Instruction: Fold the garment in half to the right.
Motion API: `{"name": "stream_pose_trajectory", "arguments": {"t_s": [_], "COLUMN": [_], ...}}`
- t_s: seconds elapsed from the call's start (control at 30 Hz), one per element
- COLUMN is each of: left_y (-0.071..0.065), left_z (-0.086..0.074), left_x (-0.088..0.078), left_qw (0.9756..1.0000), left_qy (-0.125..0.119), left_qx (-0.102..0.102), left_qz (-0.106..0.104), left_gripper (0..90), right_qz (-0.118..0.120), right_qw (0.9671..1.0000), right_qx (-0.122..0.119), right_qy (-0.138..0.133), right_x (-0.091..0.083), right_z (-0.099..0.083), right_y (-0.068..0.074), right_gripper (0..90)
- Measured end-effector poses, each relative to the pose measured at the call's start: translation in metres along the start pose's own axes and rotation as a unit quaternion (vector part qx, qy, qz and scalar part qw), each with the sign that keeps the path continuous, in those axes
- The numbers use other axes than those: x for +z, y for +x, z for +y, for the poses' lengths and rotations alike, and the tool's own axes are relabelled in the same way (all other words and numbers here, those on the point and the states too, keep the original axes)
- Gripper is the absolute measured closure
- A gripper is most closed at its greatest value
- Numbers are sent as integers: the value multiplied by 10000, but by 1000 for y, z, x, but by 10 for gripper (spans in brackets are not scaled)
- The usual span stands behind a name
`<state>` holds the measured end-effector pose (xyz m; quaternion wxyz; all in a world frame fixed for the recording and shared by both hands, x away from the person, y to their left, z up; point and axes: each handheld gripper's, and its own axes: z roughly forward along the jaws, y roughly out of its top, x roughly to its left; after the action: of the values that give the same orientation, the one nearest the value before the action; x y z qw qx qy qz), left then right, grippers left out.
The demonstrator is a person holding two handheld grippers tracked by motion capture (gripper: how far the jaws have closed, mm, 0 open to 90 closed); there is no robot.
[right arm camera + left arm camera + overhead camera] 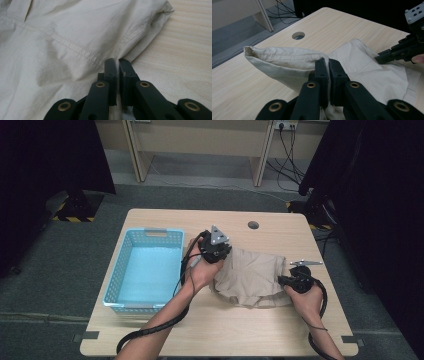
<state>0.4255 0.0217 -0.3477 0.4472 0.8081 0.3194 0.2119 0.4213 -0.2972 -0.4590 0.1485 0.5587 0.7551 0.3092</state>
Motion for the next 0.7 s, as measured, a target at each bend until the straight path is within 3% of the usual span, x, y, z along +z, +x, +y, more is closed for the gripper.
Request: {"name": "stream_pose_trajectory", "arguments": {"t_s": [0.3,0.7], "left_y": [2,13], "left_z": [1,-2], "left_x": [-2,-16], "left_qw": [10000,9997], "left_qy": [-41,-79], "left_qx": [-43,-117], "left_qz": [37,190], "left_gripper": [861,864], "right_qz": [-55,-50], "right_qw": [10000,9999], "right_qx": [38,-93], "right_qy": [-17,-20], "right_x": [-4,-1], "right_z": [0,8], "right_y": [-5,7], "right_gripper": [861,862]}}
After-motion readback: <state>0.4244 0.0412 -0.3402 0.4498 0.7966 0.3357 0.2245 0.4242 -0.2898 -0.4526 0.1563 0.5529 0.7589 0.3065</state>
